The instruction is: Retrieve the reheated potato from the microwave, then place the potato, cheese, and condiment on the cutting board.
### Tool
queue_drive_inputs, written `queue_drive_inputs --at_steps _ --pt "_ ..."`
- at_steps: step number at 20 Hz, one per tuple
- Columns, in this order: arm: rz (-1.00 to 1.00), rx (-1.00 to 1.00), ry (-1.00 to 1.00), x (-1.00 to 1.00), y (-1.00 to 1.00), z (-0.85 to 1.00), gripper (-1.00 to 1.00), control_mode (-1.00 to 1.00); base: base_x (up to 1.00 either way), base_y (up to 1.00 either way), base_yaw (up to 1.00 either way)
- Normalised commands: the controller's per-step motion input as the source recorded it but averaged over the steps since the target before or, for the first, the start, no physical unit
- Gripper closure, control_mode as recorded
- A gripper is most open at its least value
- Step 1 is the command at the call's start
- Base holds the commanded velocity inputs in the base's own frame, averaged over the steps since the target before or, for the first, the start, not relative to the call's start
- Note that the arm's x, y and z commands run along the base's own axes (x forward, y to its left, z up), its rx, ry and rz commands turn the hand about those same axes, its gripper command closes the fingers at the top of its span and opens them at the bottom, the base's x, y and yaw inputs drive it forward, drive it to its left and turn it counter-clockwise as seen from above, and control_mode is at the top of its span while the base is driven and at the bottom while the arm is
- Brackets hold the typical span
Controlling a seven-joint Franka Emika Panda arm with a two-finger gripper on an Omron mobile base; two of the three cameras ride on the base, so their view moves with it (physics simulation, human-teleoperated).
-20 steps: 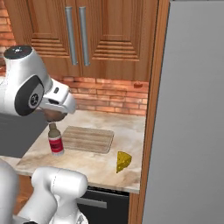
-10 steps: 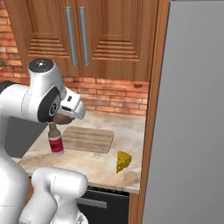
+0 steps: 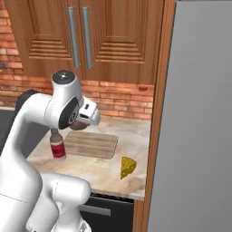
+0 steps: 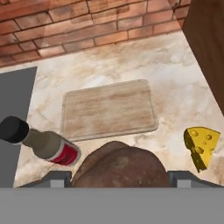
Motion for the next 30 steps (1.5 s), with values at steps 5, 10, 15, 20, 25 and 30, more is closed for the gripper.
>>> queue_drive_inputs --at_steps 5,10,15,20,25,30 --pt "0.00 0.00 0.00 0.44 -0.28 -0.35 1.00 -1.00 0.00 0.00 0.00" --pt "0.00 0.00 0.00 0.40 -0.13 -0.47 1.00 -1.00 0.00 0.00 0.00" --pt "0.00 0.00 0.01 0.35 -0.03 -0.55 1.00 -1.00 0.00 0.00 0.00" --pt "0.00 0.00 0.02 0.30 0.00 -0.50 1.00 -1.00 0.00 0.00 0.00" --pt "0.00 0.00 0.00 0.27 -0.01 -0.42 1.00 -1.00 0.00 0.00 0.00" --pt "0.00 0.00 0.00 0.33 -0.02 -0.35 1.00 -1.00 0.00 0.00 0.00"
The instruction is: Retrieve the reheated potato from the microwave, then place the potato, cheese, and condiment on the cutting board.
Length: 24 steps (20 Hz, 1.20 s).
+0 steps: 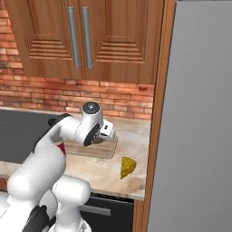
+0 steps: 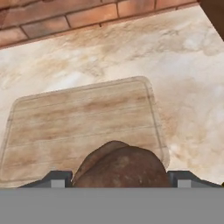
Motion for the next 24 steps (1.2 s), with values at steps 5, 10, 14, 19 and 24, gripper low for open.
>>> queue_drive_inputs --at_steps 5,10,14,19,24 --pt "0.00 0.00 0.00 0.36 -0.03 -0.33 1.00 -1.00 0.00 0.00 0.00" --pt "0.00 0.00 0.00 0.30 -0.06 -0.28 1.00 -1.00 0.00 0.00 0.00" --pt "0.00 0.00 0.00 0.25 -0.02 -0.28 1.00 -1.00 0.00 0.00 0.00" --pt "0.00 0.00 0.00 0.19 0.00 -0.24 1.00 -1.00 0.00 0.00 0.00" --pt "0.00 0.00 0.00 0.12 0.00 -0.21 1.00 -1.00 0.00 0.00 0.00"
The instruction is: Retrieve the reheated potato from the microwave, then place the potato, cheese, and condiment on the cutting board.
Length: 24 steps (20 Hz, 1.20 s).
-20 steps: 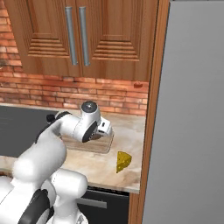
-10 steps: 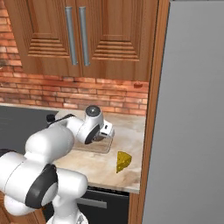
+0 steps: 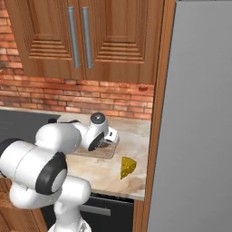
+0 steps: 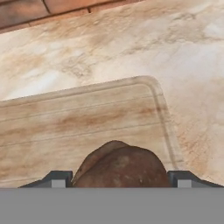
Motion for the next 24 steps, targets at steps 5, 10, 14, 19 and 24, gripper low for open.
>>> queue_drive_inputs --at_steps 5,10,14,19,24 --pt "0.00 0.00 0.00 0.09 0.00 -0.19 1.00 -1.00 0.00 0.00 0.00" --pt "0.00 0.00 0.00 0.06 0.00 -0.19 -1.00 -1.00 0.00 0.00 0.00" --pt "0.00 0.00 0.00 0.12 0.00 -0.17 -1.00 -1.00 0.00 0.00 0.00" --pt "0.00 0.00 0.00 0.03 0.00 -0.09 -1.00 -1.00 0.00 0.00 0.00" --pt "0.00 0.00 0.00 0.02 0.00 0.00 -1.00 -1.00 0.00 0.00 0.00"
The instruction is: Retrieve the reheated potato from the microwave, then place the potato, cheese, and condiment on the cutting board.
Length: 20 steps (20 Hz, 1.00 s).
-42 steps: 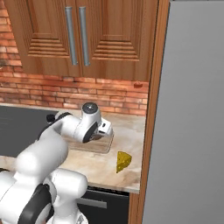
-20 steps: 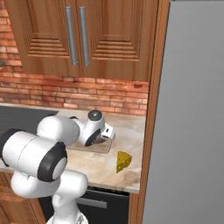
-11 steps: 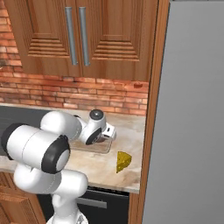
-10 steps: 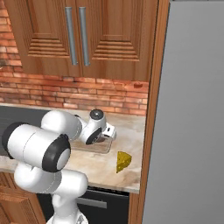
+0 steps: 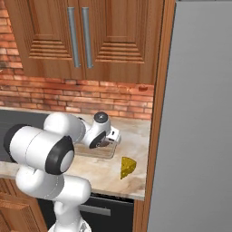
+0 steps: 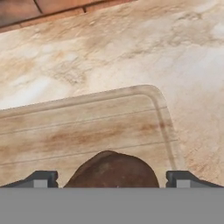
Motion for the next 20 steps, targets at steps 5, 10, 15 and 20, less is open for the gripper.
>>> queue_drive_inputs --at_steps 5,10,15,20 --pt "-0.01 0.00 0.00 0.00 0.00 0.05 -1.00 -1.00 0.00 0.00 0.00" --pt "-0.02 0.00 0.00 0.00 0.03 0.13 -1.00 -1.00 0.00 0.00 0.00" --pt "-0.02 0.00 -0.01 -0.09 0.03 0.31 -1.00 -1.00 0.00 0.00 0.00" --pt "-0.03 0.00 -0.07 -0.43 0.00 0.57 -1.00 -1.00 0.00 0.00 0.00"
